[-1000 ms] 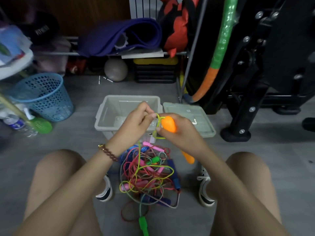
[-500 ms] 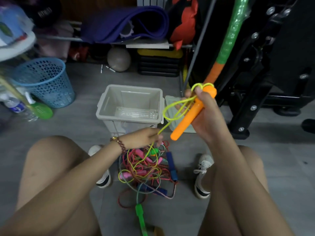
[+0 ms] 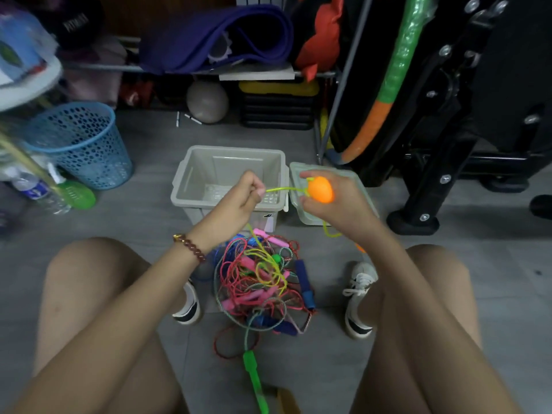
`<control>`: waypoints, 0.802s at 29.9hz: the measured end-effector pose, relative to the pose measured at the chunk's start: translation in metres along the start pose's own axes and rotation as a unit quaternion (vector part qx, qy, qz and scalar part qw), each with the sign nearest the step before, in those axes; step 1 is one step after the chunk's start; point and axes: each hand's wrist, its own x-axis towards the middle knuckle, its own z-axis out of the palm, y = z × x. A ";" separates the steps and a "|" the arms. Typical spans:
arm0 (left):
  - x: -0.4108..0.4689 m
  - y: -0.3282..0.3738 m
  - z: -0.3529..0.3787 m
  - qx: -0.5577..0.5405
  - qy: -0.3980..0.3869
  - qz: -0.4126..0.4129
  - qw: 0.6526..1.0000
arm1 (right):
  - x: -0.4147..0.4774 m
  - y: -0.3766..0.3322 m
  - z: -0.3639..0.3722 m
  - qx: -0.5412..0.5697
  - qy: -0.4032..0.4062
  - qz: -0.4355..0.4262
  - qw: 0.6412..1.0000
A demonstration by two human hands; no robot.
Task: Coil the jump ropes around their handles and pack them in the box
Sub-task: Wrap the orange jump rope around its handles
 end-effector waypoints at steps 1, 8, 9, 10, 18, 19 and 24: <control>0.000 0.009 0.003 -0.019 0.004 0.012 1.000 | -0.001 -0.003 0.007 -0.010 -0.017 -0.001 1.000; 0.002 0.030 0.009 -0.072 0.010 0.038 0.997 | -0.005 -0.010 0.015 -0.043 0.004 -0.070 0.997; 0.002 0.030 0.009 -0.088 0.006 0.037 0.995 | -0.005 -0.010 0.013 -0.031 0.007 -0.083 0.996; 0.002 0.030 0.010 -0.114 -0.002 0.036 0.993 | -0.006 -0.011 0.012 0.003 0.003 -0.083 0.997; -0.017 -0.015 0.041 -0.007 -0.196 -0.041 0.980 | -0.016 -0.038 -0.005 0.564 -0.044 0.055 0.823; -0.019 -0.030 0.043 0.049 -0.227 -0.065 0.970 | -0.016 -0.039 -0.010 0.590 -0.031 0.069 0.804; -0.024 -0.065 0.033 0.178 -0.273 -0.135 0.936 | -0.014 -0.033 -0.026 0.584 -0.031 0.073 0.808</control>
